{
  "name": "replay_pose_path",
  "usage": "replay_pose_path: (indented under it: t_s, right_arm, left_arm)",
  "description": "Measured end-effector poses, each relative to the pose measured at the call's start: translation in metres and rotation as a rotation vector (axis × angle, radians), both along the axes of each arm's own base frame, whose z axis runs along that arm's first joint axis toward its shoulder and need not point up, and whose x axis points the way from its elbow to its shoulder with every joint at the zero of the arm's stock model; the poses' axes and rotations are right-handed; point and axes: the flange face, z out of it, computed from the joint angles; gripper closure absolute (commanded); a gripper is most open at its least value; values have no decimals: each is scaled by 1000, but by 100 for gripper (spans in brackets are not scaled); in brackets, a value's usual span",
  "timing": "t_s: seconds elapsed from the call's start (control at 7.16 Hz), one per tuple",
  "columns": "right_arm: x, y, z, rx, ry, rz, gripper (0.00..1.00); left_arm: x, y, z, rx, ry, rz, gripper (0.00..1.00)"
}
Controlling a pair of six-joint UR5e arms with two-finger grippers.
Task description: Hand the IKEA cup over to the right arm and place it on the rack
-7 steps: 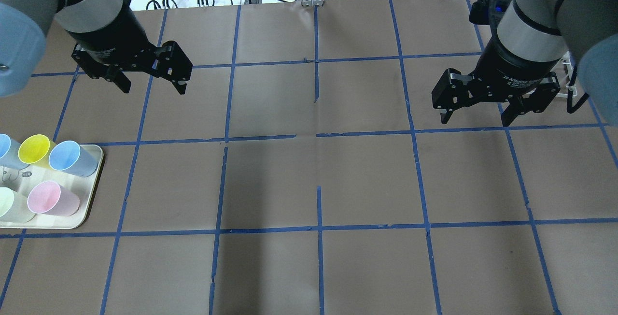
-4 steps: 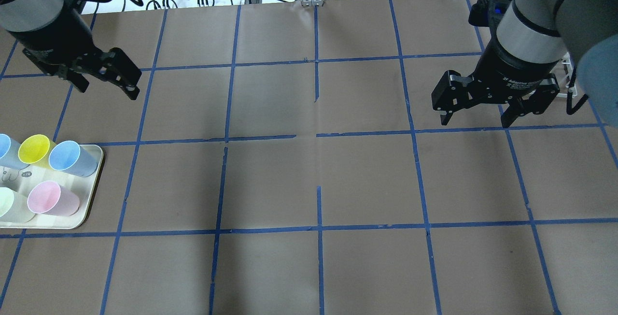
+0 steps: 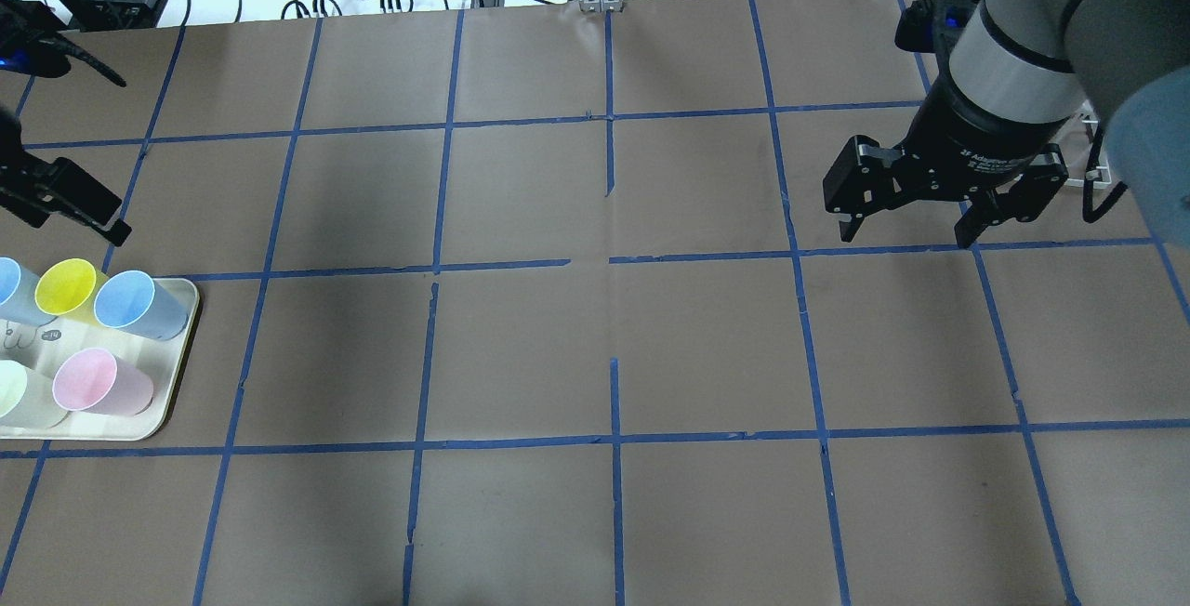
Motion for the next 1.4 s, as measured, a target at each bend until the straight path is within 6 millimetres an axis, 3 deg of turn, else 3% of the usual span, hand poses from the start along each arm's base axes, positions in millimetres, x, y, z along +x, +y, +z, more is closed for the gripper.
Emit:
replay_pose_path:
  t_s: [0.42, 0.7, 0.98, 1.26, 1.4]
  right_arm:
    - [2, -5, 1, -10, -43, 0, 0]
    - [11, -31, -4, -63, -282, 10, 0]
    - [3, -54, 0, -139, -617, -3, 0]
    - [7, -61, 11, -193, -926, -30, 0]
    - [11, -59, 1, -205, -1046, -23, 0]
  left_arm:
    - [120, 10, -43, -52, -31, 9, 0]
    - [191, 18, -80, -73, -44, -19, 0]
    - [259, 30, -122, -80, -46, -57, 0]
    - [307, 43, -163, -71, -28, -65, 0]
    - [322, 45, -181, -64, -16, -72, 0]
